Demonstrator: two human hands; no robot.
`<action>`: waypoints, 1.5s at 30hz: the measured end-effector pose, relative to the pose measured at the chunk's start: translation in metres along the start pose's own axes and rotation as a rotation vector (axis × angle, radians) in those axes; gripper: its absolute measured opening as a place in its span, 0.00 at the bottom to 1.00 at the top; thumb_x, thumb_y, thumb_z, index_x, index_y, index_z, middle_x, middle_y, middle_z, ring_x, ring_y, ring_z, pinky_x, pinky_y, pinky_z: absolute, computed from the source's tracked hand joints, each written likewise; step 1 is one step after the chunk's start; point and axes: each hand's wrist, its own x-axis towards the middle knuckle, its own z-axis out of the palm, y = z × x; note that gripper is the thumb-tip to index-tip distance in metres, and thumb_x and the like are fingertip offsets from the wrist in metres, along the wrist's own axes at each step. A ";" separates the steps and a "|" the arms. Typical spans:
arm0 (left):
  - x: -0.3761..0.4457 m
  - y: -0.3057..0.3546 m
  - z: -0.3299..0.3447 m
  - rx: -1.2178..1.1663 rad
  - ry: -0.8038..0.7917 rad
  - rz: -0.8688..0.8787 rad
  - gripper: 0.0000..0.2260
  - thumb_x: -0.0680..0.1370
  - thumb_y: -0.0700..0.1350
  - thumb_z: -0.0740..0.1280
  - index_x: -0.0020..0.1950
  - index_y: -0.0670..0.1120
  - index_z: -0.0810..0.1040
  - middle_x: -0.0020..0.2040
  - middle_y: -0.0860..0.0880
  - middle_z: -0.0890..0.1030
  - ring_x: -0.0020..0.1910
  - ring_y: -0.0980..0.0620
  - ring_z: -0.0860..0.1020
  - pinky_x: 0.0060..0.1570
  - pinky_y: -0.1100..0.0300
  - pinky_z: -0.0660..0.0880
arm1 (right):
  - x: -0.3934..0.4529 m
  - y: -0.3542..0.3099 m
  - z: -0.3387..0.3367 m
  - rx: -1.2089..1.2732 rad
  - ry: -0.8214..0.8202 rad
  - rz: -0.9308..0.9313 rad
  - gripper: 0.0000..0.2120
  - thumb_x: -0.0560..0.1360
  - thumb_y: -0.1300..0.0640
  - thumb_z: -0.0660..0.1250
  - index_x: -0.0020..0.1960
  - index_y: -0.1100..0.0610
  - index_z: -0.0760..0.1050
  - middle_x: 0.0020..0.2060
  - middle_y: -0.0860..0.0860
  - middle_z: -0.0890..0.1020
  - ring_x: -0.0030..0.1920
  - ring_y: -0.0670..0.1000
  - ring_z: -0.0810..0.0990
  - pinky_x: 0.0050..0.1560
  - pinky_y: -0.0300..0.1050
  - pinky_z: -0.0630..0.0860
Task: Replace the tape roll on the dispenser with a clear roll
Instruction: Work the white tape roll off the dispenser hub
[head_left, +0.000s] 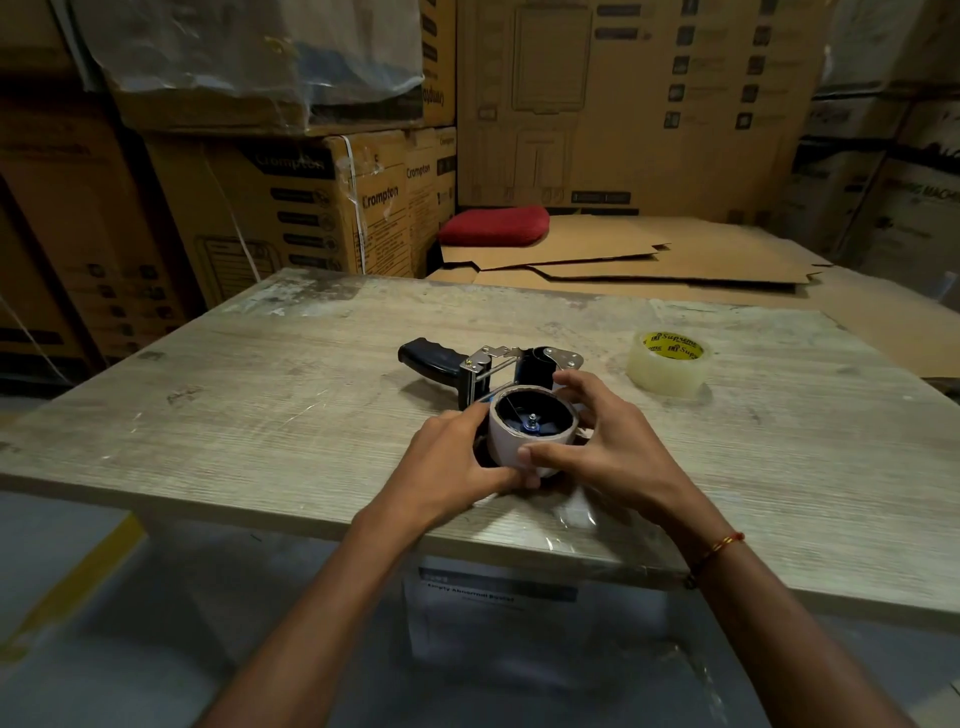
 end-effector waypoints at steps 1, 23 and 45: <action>0.000 -0.001 0.000 0.011 0.001 -0.004 0.38 0.61 0.67 0.76 0.69 0.58 0.73 0.56 0.53 0.83 0.54 0.56 0.79 0.53 0.54 0.80 | -0.001 0.001 0.001 0.010 0.007 -0.001 0.44 0.64 0.48 0.83 0.75 0.52 0.67 0.63 0.48 0.79 0.63 0.47 0.78 0.58 0.31 0.74; -0.005 0.009 -0.006 0.154 -0.003 -0.058 0.39 0.60 0.74 0.64 0.68 0.58 0.74 0.50 0.51 0.85 0.49 0.49 0.81 0.51 0.50 0.78 | 0.001 -0.021 0.006 -0.131 -0.068 -0.003 0.49 0.67 0.44 0.80 0.79 0.52 0.59 0.68 0.50 0.76 0.63 0.47 0.76 0.61 0.39 0.72; -0.001 0.001 -0.001 0.224 0.057 -0.064 0.32 0.64 0.63 0.76 0.67 0.59 0.76 0.51 0.51 0.86 0.51 0.50 0.82 0.52 0.55 0.78 | 0.004 -0.008 0.000 -0.061 -0.048 -0.120 0.37 0.60 0.42 0.80 0.63 0.44 0.65 0.56 0.42 0.78 0.56 0.44 0.81 0.55 0.39 0.79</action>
